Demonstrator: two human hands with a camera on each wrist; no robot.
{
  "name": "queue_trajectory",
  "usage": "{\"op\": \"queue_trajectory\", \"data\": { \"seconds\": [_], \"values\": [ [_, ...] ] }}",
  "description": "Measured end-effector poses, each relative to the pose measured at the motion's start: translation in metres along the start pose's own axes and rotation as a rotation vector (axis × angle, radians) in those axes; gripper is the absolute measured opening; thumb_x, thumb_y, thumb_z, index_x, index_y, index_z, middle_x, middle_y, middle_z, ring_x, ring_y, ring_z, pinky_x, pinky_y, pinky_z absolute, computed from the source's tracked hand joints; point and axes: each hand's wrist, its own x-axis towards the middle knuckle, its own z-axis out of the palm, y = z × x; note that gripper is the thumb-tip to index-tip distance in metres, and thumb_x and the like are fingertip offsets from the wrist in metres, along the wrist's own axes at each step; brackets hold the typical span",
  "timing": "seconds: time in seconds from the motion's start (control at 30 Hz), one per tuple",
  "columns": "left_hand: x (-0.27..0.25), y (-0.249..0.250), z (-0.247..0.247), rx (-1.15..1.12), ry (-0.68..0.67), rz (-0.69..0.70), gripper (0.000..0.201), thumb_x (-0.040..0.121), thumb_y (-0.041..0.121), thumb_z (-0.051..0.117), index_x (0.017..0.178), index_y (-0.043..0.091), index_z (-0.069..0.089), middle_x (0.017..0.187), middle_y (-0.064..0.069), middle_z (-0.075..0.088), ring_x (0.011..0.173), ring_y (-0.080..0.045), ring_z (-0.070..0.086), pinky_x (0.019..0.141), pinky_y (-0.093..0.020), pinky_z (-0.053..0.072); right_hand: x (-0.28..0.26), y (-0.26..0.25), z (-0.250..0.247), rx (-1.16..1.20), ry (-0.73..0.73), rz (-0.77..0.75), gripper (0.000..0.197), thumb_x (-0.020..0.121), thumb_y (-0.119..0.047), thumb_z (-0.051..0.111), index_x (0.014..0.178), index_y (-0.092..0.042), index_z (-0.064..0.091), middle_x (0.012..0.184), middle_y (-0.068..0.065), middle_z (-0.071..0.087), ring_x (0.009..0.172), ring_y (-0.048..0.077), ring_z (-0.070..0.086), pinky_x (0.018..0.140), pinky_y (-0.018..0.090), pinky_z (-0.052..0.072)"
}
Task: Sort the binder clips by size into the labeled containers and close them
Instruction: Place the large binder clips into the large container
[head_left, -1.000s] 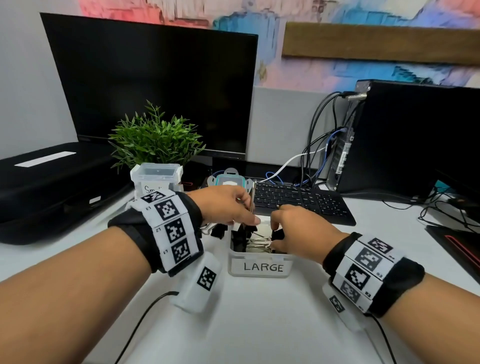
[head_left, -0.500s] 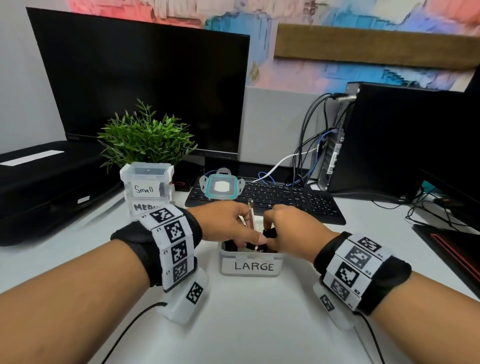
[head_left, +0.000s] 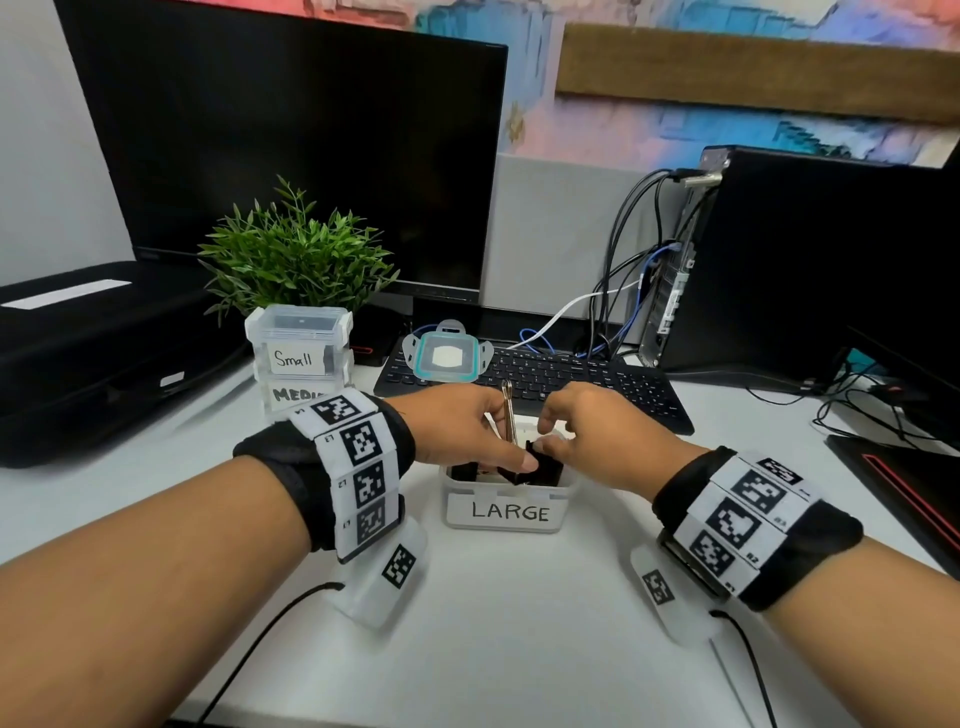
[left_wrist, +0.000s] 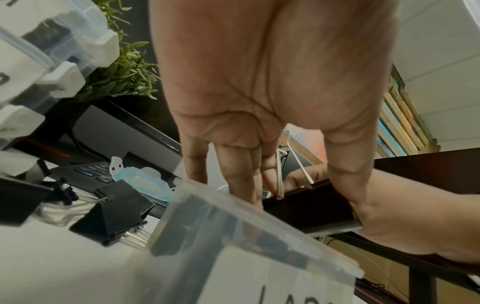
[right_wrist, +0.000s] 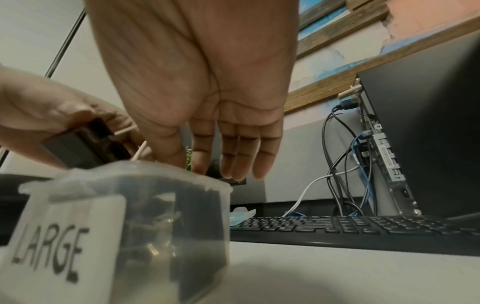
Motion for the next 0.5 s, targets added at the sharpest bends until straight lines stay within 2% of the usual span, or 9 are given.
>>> {"op": "queue_trajectory", "data": {
  "seconds": [0.03,0.13,0.17,0.23,0.3,0.33,0.43,0.5],
  "values": [
    [0.000,0.000,0.000,0.008,0.004,-0.002,0.041,0.069,0.053,0.074,0.089,0.020,0.059,0.085,0.001,0.073,0.090,-0.018,0.067,0.090,-0.039,0.051,-0.001,-0.001,-0.003,0.079,0.026,-0.010,0.002,0.089,-0.025,0.062,0.090,-0.023,0.062,0.090,-0.008,0.053,0.083,0.012,0.053,0.072,0.023,0.043],
    [0.001,0.000,0.000,0.030,0.022,-0.011,0.040,0.070,0.053,0.073,0.090,0.021,0.059,0.084,0.004,0.072,0.087,-0.016,0.066,0.086,-0.035,0.050,-0.006,-0.007,-0.014,0.361,0.028,-0.012,0.021,0.086,-0.001,0.054,0.086,-0.018,0.067,0.078,-0.003,0.062,0.057,-0.001,0.050,0.052,0.009,0.039],
    [0.001,0.000,0.000,0.034,0.030,-0.012,0.040,0.070,0.053,0.073,0.091,0.022,0.059,0.084,0.004,0.072,0.086,-0.014,0.066,0.085,-0.034,0.050,-0.008,-0.009,-0.018,0.436,-0.001,-0.020,0.024,0.084,0.004,0.053,0.089,-0.014,0.068,0.082,0.001,0.066,0.053,-0.002,0.050,0.050,0.007,0.038],
    [0.001,-0.001,0.001,0.046,0.053,-0.014,0.041,0.070,0.054,0.073,0.092,0.022,0.059,0.082,0.005,0.071,0.083,-0.013,0.065,0.083,-0.032,0.050,-0.013,-0.012,-0.023,0.535,-0.127,-0.047,0.028,0.081,0.008,0.055,0.098,-0.010,0.069,0.090,0.004,0.068,0.053,-0.006,0.052,0.052,0.006,0.040],
    [0.002,-0.001,0.001,0.061,0.078,-0.011,0.041,0.070,0.052,0.073,0.092,0.020,0.059,0.080,0.006,0.068,0.077,-0.012,0.062,0.079,-0.030,0.049,-0.016,-0.011,-0.023,0.580,-0.275,-0.070,0.032,0.079,0.007,0.063,0.105,-0.012,0.066,0.094,0.000,0.069,0.058,-0.004,0.054,0.056,0.009,0.043],
    [0.002,0.000,0.002,0.065,0.085,-0.006,0.040,0.071,0.050,0.073,0.092,0.020,0.058,0.080,0.006,0.067,0.074,-0.012,0.060,0.076,-0.029,0.049,-0.016,-0.010,-0.020,0.581,-0.303,-0.071,0.033,0.078,0.002,0.069,0.107,-0.013,0.065,0.094,-0.003,0.069,0.059,-0.003,0.055,0.058,0.011,0.045],
    [0.002,0.002,0.005,0.097,0.098,0.015,0.034,0.074,0.045,0.073,0.089,0.019,0.056,0.078,0.006,0.063,0.068,-0.010,0.055,0.069,-0.028,0.047,-0.015,-0.010,-0.010,0.527,-0.226,-0.037,0.032,0.071,-0.017,0.082,0.100,-0.017,0.067,0.088,-0.002,0.071,0.058,-0.001,0.054,0.064,0.016,0.047],
    [0.003,0.002,0.006,0.139,0.116,0.020,0.031,0.075,0.043,0.072,0.088,0.020,0.055,0.077,0.008,0.060,0.067,-0.008,0.053,0.067,-0.027,0.044,-0.013,-0.011,-0.002,0.496,-0.168,-0.026,0.032,0.070,-0.022,0.083,0.097,-0.018,0.067,0.081,-0.005,0.070,0.053,-0.003,0.050,0.059,0.015,0.043]
  ]
}}
